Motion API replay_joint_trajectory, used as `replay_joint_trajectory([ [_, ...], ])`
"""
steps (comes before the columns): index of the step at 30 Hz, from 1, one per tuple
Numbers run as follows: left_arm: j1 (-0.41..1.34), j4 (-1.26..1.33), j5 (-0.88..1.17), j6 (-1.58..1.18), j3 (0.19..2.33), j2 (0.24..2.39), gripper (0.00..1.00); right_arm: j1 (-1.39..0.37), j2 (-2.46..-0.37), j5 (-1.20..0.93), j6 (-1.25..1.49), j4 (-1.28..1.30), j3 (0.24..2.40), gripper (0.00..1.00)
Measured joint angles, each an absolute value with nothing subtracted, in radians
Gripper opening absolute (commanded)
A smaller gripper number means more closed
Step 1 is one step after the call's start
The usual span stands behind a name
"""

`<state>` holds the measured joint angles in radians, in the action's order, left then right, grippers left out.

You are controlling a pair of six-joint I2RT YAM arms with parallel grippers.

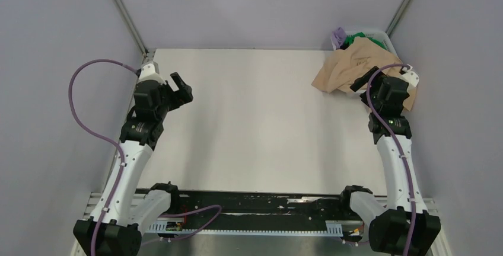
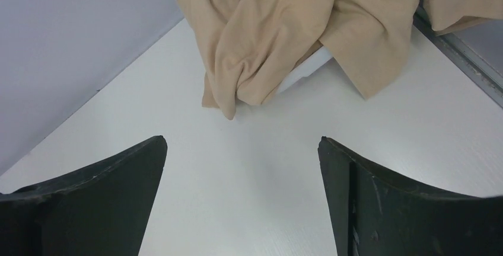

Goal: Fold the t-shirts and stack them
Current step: Grab crumpled tshirt from bin with the right arm

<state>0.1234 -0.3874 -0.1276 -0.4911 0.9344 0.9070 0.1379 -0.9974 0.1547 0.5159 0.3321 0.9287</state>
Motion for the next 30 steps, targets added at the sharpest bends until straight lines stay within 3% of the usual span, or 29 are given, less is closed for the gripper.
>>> replay_joint_trajectory([
  [6, 0.124, -0.42, -0.109, -0.488, 0.971, 0.974, 1.0, 0.138, -1.069, 0.177, 0.462, 0.344, 0.954, 1.0],
  [16, 0.124, -0.438, -0.133, -0.471, 1.071, 1.068, 1.0, 0.191, -1.486, 0.215, 0.427, 0.328, 1.277, 1.0],
  [22, 0.124, -0.447, -0.165, -0.467, 1.071, 1.066, 1.0, 0.21, -1.75, 0.19, 0.406, 0.312, 1.468, 0.9],
  [24, 0.124, -0.446, -0.166, -0.467, 1.069, 1.06, 1.0, 0.21, -1.812, 0.179, 0.393, 0.313, 1.505, 0.78],
  [26, 0.124, -0.447, -0.167, -0.468, 1.066, 1.048, 1.0, 0.21, -1.875, 0.159, 0.379, 0.314, 1.545, 0.38],
  [28, 0.124, -0.446, -0.175, -0.47, 1.063, 1.034, 1.0, 0.21, -1.942, 0.132, 0.363, 0.314, 1.591, 0.08],
  [29, 0.124, -0.447, -0.179, -0.47, 1.063, 1.027, 1.0, 0.21, -1.966, 0.121, 0.359, 0.317, 1.608, 0.01],
  [30, 0.124, -0.447, -0.182, -0.471, 1.062, 1.021, 1.0, 0.21, -1.982, 0.113, 0.355, 0.319, 1.621, 0.0],
])
